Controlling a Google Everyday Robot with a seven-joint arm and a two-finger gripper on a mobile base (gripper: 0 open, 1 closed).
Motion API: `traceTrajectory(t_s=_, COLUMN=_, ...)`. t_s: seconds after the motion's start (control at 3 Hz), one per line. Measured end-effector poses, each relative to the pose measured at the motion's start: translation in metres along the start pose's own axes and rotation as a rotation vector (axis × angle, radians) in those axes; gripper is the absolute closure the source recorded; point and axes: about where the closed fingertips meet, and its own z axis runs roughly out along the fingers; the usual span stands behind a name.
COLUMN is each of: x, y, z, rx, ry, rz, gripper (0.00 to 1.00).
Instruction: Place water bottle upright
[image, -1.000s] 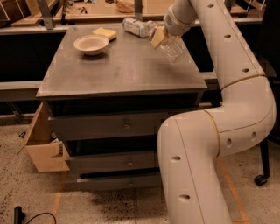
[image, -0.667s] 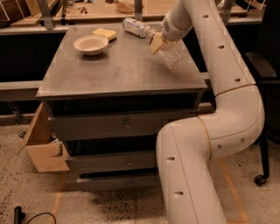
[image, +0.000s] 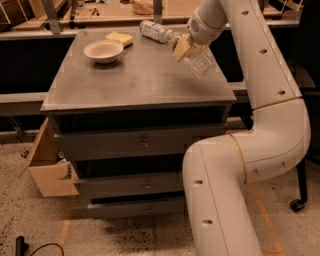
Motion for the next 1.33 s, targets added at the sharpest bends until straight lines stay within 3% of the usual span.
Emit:
traceTrajectory(t_s=0.67, x=0.012, y=0.001, z=-0.031, rx=-0.016, ry=0.055, rz=-0.001, gripper=1.00)
traceTrajectory(t_s=1.0, x=0.017, y=0.010, z=-0.042, rx=-0.037, ry=0.109, rz=-0.039, gripper=1.00)
traceTrajectory(t_s=1.33, x=0.026, y=0.022, z=-0.035, rx=-0.073, ry=0.174, rz=-0.048, gripper=1.00)
